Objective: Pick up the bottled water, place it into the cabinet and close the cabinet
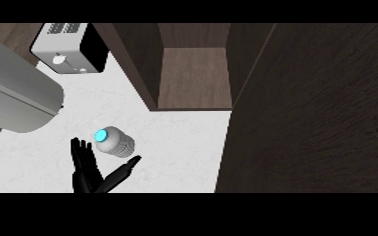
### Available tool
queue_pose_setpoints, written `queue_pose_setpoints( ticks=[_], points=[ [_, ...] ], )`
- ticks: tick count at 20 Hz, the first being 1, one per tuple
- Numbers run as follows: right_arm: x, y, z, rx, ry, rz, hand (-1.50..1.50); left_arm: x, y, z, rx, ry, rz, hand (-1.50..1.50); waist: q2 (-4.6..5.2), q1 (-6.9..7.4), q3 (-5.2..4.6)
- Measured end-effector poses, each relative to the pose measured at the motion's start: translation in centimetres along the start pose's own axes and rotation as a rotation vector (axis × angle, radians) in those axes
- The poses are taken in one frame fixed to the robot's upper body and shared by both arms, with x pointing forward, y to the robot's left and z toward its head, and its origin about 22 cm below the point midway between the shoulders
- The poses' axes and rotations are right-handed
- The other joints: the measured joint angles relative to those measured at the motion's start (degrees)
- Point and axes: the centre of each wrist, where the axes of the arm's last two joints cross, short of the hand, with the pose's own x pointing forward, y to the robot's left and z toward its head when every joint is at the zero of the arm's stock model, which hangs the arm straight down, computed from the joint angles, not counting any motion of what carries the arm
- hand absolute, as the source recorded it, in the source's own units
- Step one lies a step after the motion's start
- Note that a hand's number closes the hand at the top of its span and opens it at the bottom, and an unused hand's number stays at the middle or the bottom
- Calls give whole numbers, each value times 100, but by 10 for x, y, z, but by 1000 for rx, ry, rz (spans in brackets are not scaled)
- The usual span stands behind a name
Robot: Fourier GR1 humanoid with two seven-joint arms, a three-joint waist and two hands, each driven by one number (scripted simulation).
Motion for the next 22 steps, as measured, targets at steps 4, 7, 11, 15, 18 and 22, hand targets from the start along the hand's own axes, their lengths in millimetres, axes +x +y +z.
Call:
queue_pose_setpoints(
  ticks=[4, 7, 11, 15, 18, 22],
  points=[
    [2, 2, -2, 3, -3, -5, -150, -6, -8, -6, -2, -8, 32, -150, 0, 1, 0],
    [0, 1, -2, -6, -9, -2, -150, -14, -11, -12, -1, -11, 62, -150, 4, -7, -1],
    [0, -2, 0, -29, -6, 3, -150, -21, -13, -18, -2, -12, 94, -150, 4, -20, 0],
    [0, -2, 1, -36, 6, 7, -150, -24, -19, -25, -7, -10, 134, -150, 3, -19, 1],
    [-2, -10, 3, -60, -1, 45, -150, -27, -17, -30, -23, -6, 167, 150, 6, -21, 4],
    [-4, -14, 4, -77, -8, 53, -150, -26, -28, -38, -67, 7, 226, 150, 7, -25, 5]
  ],
)
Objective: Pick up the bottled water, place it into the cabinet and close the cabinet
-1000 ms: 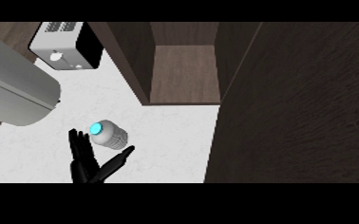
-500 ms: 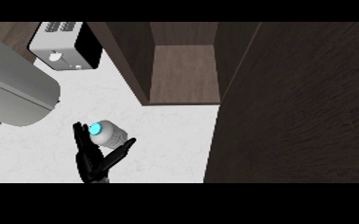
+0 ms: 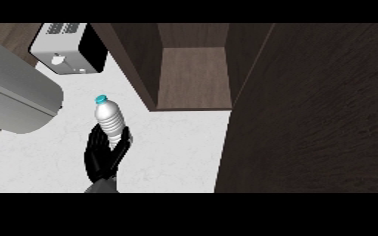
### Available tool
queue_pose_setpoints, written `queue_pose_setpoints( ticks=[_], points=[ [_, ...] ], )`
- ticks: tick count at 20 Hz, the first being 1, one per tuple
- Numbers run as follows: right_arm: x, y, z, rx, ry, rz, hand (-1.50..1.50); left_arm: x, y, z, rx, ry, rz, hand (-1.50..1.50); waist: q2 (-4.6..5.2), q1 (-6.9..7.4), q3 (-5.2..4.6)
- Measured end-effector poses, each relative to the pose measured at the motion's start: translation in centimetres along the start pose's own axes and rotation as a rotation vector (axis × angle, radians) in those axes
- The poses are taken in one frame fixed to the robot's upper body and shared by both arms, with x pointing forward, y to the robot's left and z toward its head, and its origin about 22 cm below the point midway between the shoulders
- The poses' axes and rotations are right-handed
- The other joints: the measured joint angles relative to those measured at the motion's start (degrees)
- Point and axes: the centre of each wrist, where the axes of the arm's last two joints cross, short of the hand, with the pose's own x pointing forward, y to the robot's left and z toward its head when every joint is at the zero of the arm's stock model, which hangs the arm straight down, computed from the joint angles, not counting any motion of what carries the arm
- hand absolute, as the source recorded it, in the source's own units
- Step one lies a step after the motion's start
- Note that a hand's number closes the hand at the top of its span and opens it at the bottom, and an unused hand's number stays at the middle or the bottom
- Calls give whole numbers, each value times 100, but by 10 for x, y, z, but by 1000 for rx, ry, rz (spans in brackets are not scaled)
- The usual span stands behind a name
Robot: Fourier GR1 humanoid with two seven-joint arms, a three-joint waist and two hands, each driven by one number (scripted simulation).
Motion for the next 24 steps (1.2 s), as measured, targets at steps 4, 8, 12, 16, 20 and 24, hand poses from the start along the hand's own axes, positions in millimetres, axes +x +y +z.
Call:
queue_pose_setpoints(
  ticks=[4, 8, 12, 16, 20, 24],
  points=[
    [-3, -6, 2, -13, -5, 22, -150, -5, -10, -3, -40, -9, -1, 150, 4, -8, -1],
    [-4, -9, 2, -20, -8, 31, -150, -2, -24, -15, -63, -75, -78, 150, 4, -15, -1],
    [-7, -15, 4, -33, -17, 54, -150, -2, -26, -18, -166, -84, -118, 150, 6, -27, 1],
    [-9, -17, 5, -39, -29, 58, -150, 1, -29, -25, -414, -37, -115, 150, 9, -112, 0],
    [-10, -27, 8, -70, -20, 97, -150, 7, -43, -34, -601, 0, -44, 150, 0, -85, 3],
    [-10, -42, 12, -112, -26, 148, -150, 14, -73, -39, -698, 23, 40, 150, -9, -49, 7]
  ],
)
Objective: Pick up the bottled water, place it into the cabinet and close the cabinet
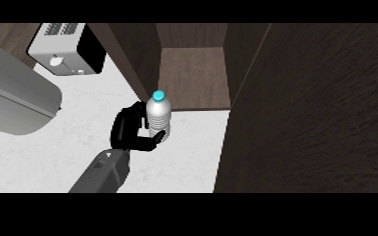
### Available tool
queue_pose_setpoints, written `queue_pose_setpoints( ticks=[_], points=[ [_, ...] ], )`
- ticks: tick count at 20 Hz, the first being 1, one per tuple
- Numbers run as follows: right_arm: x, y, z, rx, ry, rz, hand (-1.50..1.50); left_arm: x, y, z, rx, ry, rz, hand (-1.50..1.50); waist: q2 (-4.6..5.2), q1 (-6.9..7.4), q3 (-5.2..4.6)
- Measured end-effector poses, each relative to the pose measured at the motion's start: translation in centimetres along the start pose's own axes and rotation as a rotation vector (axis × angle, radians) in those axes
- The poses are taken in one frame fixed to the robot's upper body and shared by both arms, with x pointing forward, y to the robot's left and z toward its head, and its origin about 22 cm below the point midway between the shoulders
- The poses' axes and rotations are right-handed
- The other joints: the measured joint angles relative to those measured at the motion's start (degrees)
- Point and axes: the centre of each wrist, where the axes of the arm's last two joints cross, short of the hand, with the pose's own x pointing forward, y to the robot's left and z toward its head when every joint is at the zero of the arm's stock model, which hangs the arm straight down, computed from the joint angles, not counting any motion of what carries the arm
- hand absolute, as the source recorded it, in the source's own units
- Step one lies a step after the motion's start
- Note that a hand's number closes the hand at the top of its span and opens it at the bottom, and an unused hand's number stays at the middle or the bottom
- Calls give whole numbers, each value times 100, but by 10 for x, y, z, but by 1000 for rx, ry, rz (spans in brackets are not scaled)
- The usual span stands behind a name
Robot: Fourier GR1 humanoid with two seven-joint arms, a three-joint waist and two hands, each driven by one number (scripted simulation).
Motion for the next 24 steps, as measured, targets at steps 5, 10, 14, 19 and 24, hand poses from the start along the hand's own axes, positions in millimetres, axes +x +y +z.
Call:
queue_pose_setpoints(
  ticks=[5, 10, 14, 19, 24],
  points=[
    [-3, -15, 4, -36, 5, 33, -150, 6, -20, -12, -26, 25, 35, 150, -6, 59, 5],
    [-11, -33, 3, -51, 2, 36, -150, 9, -25, -11, 37, 50, 38, 150, -6, 31, 16],
    [-17, -42, 3, -53, 6, 31, -150, 12, -29, -11, 82, 70, 24, 150, -12, 6, 21],
    [-21, -52, 2, -43, 2, 1, -150, 15, -32, -9, 128, 76, -15, 150, -16, -63, 29],
    [-23, -60, 0, -30, -12, -40, -150, 17, -36, -7, 167, 83, -49, 150, -18, -133, 36]
  ],
)
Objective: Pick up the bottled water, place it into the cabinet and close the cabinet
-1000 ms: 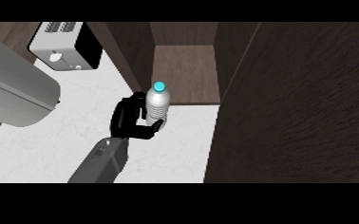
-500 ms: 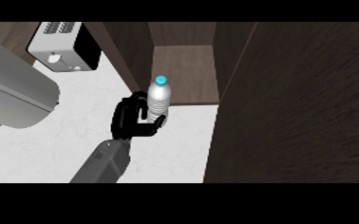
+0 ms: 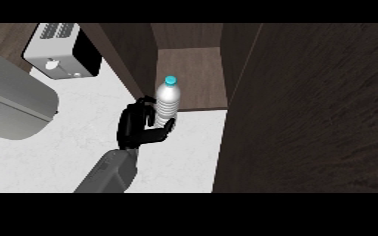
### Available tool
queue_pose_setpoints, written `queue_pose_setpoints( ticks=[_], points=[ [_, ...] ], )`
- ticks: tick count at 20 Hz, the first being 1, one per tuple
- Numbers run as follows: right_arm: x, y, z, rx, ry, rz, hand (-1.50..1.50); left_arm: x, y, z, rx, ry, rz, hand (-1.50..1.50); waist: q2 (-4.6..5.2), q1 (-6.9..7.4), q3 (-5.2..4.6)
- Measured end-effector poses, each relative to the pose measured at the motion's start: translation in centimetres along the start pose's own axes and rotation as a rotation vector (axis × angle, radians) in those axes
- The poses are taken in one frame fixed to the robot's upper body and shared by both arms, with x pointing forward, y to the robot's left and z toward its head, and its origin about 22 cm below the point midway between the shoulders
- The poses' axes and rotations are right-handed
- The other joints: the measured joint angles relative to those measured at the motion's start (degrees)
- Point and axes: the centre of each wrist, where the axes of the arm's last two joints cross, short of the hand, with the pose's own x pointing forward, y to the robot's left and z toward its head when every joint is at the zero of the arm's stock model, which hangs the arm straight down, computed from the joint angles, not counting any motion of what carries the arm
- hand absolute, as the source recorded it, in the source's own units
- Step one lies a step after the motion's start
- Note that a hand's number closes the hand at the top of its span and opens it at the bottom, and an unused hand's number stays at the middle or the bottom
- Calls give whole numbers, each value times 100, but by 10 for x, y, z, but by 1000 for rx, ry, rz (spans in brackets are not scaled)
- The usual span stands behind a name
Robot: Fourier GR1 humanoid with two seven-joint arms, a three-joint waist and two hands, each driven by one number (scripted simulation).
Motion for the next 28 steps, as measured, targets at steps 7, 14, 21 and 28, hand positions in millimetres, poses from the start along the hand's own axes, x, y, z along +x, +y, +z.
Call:
queue_pose_setpoints(
  ticks=[7, 14, 21, 28],
  points=[
    [-3, -14, -1, 25, -13, -51, -150, 2, -12, 3, 70, 1, -73, 150, -5, -101, 21],
    [2, -33, 2, 43, -25, -70, -150, 56, -100, -70, -59, -52, -116, 150, 69, -274, -25],
    [7, -53, 4, 46, -46, -86, -150, 78, -122, -110, -28, -17, -182, 150, 154, -344, -41],
    [8, -65, 5, 57, -48, -103, -150, 72, -110, -121, 32, -7, -249, 150, 217, -394, -47]
  ],
)
